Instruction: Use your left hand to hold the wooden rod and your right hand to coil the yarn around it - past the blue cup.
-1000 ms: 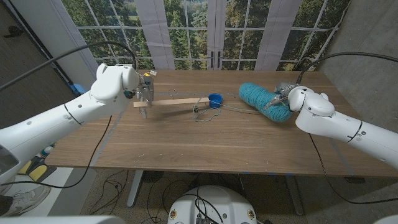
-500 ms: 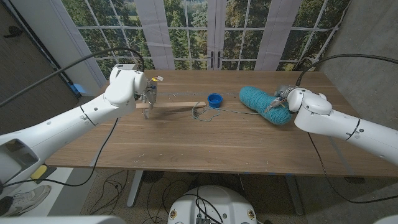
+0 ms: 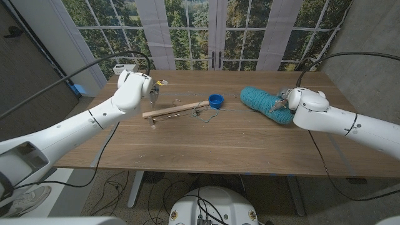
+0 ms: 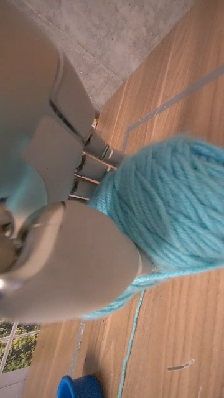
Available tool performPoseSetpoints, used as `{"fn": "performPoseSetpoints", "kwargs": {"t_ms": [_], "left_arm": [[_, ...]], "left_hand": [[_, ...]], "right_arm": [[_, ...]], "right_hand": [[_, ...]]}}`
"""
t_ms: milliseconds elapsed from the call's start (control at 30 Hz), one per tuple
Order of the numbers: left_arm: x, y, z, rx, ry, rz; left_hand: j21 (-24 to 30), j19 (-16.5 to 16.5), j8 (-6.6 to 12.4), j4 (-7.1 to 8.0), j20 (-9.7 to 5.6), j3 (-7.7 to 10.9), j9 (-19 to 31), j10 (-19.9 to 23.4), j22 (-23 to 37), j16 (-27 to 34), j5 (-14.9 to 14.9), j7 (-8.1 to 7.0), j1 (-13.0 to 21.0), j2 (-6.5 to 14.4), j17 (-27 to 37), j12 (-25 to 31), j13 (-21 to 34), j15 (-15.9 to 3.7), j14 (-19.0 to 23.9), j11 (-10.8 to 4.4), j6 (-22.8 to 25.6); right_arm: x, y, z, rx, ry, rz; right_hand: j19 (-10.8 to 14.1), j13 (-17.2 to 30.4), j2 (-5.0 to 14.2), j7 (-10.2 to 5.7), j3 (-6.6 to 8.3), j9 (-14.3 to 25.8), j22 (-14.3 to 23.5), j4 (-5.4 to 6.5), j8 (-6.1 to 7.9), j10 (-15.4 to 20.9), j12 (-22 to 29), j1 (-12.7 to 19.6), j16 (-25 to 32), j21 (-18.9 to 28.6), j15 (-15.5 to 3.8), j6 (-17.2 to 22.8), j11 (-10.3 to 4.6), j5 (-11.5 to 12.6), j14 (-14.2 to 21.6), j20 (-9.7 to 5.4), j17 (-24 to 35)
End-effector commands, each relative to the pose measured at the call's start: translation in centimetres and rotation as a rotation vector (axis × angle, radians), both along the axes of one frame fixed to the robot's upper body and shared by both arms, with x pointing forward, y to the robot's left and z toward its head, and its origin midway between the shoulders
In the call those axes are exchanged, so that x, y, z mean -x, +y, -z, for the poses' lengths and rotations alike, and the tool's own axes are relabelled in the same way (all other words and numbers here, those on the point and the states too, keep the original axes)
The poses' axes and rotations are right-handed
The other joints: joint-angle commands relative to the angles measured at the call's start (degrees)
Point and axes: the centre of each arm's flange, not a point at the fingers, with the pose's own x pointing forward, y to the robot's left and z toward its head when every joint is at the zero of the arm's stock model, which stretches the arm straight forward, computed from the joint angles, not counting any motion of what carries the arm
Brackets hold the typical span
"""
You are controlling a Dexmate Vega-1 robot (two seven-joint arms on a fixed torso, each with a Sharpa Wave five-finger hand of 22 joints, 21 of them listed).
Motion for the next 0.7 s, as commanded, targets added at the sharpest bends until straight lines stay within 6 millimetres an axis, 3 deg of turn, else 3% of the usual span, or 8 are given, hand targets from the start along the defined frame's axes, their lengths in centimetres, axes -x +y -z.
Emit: {"fn": "performPoseSetpoints", "kwargs": {"t_ms": [33, 100, 200, 267, 333, 467, 500, 700], "left_arm": [[0.6, -0.3, -0.6, -0.067, -0.054, -0.029], [0.8, -0.3, -0.7, -0.068, -0.089, -0.018], [1.1, -0.3, -0.9, -0.064, -0.104, -0.007], [1.2, -0.3, -1.0, -0.09, -0.121, -0.012], [1.3, -0.2, -1.2, -0.076, -0.12, -0.005], [1.6, -0.3, -1.4, -0.108, -0.128, -0.016], [1.7, -0.2, -1.4, -0.102, -0.143, -0.013], [2.2, 0.1, -1.9, -0.103, -0.166, -0.004]], "left_hand": [[-3.3, -3.9, -0.34, 0.89, 1.53, -2.3, -0.5, -5.3, 0.0, -0.2, 1.9, -0.05, -1.7, -1.1, -1.3, 0.0, -1.7, -2.82, -6.8, 0.88, -6.5], [-3.8, -4.4, -0.3, 1.23, 1.35, -2.79, -0.7, -6.5, 0.0, -0.2, 2.3, -0.32, -2.2, -1.1, -1.6, -0.1, -2.1, -2.29, -8.2, 0.94, -7.7], [-5.3, -5.7, -0.24, 1.9, 1.55, -3.8, -0.9, -9.2, 0.1, -0.1, 3.1, -0.17, -3.0, -0.9, -2.3, 0.0, -3.0, -1.37, -10.9, 1.11, -10.9], [-5.8, -5.9, -0.27, 2.28, 1.57, -4.17, -1.0, -10.6, 0.1, -0.1, 3.4, 0.19, -3.4, -0.7, -2.4, -0.1, -3.3, -1.04, -11.9, 1.27, -12.2], [-6.4, -6.5, -0.15, 2.56, 1.67, -4.41, -1.1, -11.8, 0.1, -0.1, 3.6, 0.12, -3.7, -0.3, -2.6, -0.1, -3.7, -0.62, -13.1, 1.35, -12.8], [-6.7, -6.6, 0.04, 2.87, 1.68, -4.14, -1.1, -12.2, 0.1, 0.0, 3.9, 0.15, -3.6, 0.9, -2.6, 0.0, -3.9, -0.65, -13.7, 1.38, -13.0], [-6.7, -6.5, 0.1, 2.88, 1.64, -4.07, -1.1, -12.2, 0.1, 0.1, 4.0, 0.12, -3.5, 1.1, -2.7, 0.1, -4.0, -0.67, -13.8, 1.37, -13.0], [-6.9, -5.9, 0.69, 2.77, 1.23, -3.69, -1.2, -12.0, 0.1, 0.5, 4.2, -0.18, -2.7, 2.2, -2.9, 0.6, -4.4, -1.21, -13.5, 1.26, -11.9]], "right_arm": [[-0.3, -0.1, -0.4, 0.004, 0.105, 0.05], [-0.2, -0.2, -0.5, -0.006, 0.105, 0.048], [0.2, -0.4, -0.9, -0.025, 0.087, 0.045], [0.5, -0.4, -1.2, -0.023, 0.059, 0.046], [0.9, -0.5, -1.5, -0.033, 0.037, 0.037], [1.7, -0.7, -2.4, -0.043, 0.002, 0.03], [1.9, -0.6, -2.6, -0.036, -0.009, 0.035], [3.7, 0.2, -4.6, 0.052, -0.065, 0.065]], "right_hand": [[-2.0, 0.3, -3.75, 0.29, -3.25, -1.3, 0.3, 0.26, 0.22, -5.3, -0.8, -2.9, 0.4, -2.6, -5.61, -5.6, -0.34, 2.7, -6.1, 1.08, -2.2], [-3.5, 0.0, -4.55, 0.82, -5.22, -2.2, 0.3, 0.38, 0.2, -9.5, -1.1, -4.4, 0.6, -4.5, -4.78, -9.7, 0.02, 4.7, -9.4, 2.88, -3.4], [-4.3, -0.3, -5.33, 2.08, -7.06, -2.9, 0.3, 0.52, 0.14, -12.2, -0.9, -6.1, 0.7, -5.8, -3.72, -13.5, 0.8, 6.2, -12.1, 3.85, -4.4], [-5.0, -0.6, -5.73, 2.15, -8.84, -3.5, 0.4, 0.88, 0.54, -14.2, -0.7, -8.4, 0.8, -7.2, -2.53, -15.2, 3.8, 7.6, -14.3, 4.84, -5.1], [-6.3, -0.8, -5.25, 2.39, -9.86, -4.0, 0.4, 1.12, 0.67, -16.0, -0.8, -10.0, 0.9, -8.4, -1.59, -16.4, 3.94, 8.6, -16.3, 5.61, -5.6], [-6.8, -1.3, -1.35, 1.93, -9.29, -4.6, 0.4, 1.31, 1.05, -17.6, -0.6, -11.0, 1.2, -9.6, -0.98, -16.8, 4.44, 9.7, -18.1, 4.85, -6.0], [-6.5, -1.6, 1.1, 1.73, -8.08, -5.0, 0.4, 0.2, 1.29, -18.0, -0.3, -9.0, 1.6, -10.1, -1.13, -16.7, 3.94, 10.2, -18.2, 3.93, -6.5], [-6.2, -2.5, 2.5, 0.24, -6.68, -5.8, 0.3, -2.75, 1.81, -18.2, 0.0, -3.6, 1.7, -11.4, -2.26, -15.8, 2.88, 10.5, -18.7, 2.09, -8.3]]}}
